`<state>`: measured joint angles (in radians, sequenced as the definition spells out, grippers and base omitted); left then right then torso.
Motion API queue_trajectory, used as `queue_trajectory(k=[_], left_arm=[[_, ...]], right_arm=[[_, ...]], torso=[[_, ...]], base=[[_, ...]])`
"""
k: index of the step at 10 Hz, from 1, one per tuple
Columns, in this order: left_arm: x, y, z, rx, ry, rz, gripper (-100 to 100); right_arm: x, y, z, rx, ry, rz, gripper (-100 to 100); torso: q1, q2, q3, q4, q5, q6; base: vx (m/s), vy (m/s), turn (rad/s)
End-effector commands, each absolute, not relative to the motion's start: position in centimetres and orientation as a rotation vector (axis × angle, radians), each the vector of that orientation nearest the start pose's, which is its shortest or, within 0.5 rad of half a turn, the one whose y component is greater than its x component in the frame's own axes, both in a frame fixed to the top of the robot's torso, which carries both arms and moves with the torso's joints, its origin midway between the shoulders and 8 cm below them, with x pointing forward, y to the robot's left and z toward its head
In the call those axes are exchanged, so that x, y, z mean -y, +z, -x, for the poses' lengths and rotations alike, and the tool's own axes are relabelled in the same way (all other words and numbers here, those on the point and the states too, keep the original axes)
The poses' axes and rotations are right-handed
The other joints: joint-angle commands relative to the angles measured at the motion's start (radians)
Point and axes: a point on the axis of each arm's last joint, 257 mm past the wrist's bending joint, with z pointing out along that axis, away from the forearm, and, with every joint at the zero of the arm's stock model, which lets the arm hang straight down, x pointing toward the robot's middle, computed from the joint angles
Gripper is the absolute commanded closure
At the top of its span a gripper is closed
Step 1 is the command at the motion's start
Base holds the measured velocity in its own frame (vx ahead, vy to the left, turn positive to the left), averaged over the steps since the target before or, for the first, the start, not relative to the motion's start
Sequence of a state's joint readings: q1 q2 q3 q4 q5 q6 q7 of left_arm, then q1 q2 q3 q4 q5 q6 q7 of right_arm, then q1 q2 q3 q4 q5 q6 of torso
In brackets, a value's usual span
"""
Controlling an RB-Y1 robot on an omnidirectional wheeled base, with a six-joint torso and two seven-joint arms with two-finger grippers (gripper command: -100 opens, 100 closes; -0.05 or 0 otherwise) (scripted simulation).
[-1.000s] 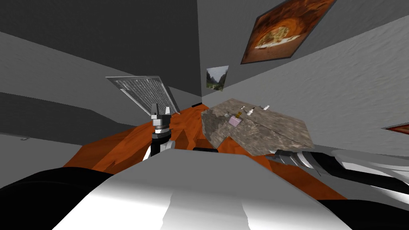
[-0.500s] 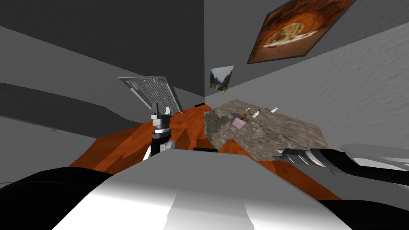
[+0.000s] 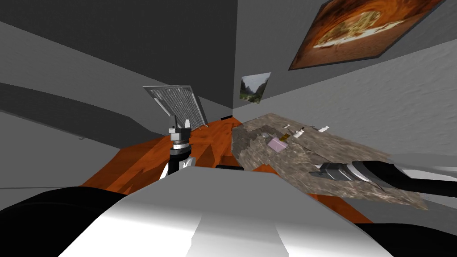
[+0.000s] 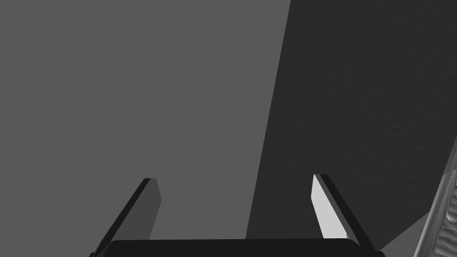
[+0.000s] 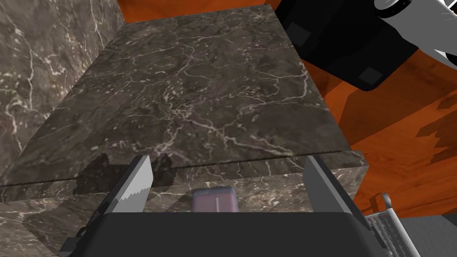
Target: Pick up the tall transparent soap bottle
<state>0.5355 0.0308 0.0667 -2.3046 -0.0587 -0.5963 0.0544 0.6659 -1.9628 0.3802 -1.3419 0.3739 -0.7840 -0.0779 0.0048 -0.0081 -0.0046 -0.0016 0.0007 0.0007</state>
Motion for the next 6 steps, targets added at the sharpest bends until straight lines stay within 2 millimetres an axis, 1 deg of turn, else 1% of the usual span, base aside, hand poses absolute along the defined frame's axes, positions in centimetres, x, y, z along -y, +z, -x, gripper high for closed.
queue_trajectory(k=[1,2,4,5,6], left_arm=[[-28.6,4.2,-31.8,-0.604,-1.263,0.533,0],[-28.6,4.2,-31.8,-0.604,-1.263,0.533,0],[-28.6,4.2,-31.8,-0.604,-1.263,0.533,0],[-28.6,4.2,-31.8,-0.604,-1.263,0.533,0],[-28.6,4.2,-31.8,-0.604,-1.263,0.533,0]], right_arm=[[61.0,-25.3,-19.8,-2.851,0.116,0.677,-100],[61.1,-24.7,-20.5,-2.845,0.104,0.691,-100],[60.6,-23.7,-22.0,-2.820,0.101,0.717,-100],[60.6,-23.7,-22.0,-2.820,0.101,0.717,-100],[60.1,-23.4,-22.7,-2.803,0.107,0.727,-100]], torso=[[0.000,0.000,0.000,0.000,0.000,0.000],[0.000,0.001,0.000,0.000,0.000,0.001],[0.002,-0.003,-0.002,-0.001,0.000,0.000],[0.002,-0.005,-0.003,-0.001,0.000,0.000],[0.002,-0.004,-0.003,-0.001,0.000,0.001]], base=[[0.078,0.041,0.085],[0.124,0.063,0.128],[0.159,0.074,0.180],[0.154,0.073,0.116],[0.146,0.078,0.034]])
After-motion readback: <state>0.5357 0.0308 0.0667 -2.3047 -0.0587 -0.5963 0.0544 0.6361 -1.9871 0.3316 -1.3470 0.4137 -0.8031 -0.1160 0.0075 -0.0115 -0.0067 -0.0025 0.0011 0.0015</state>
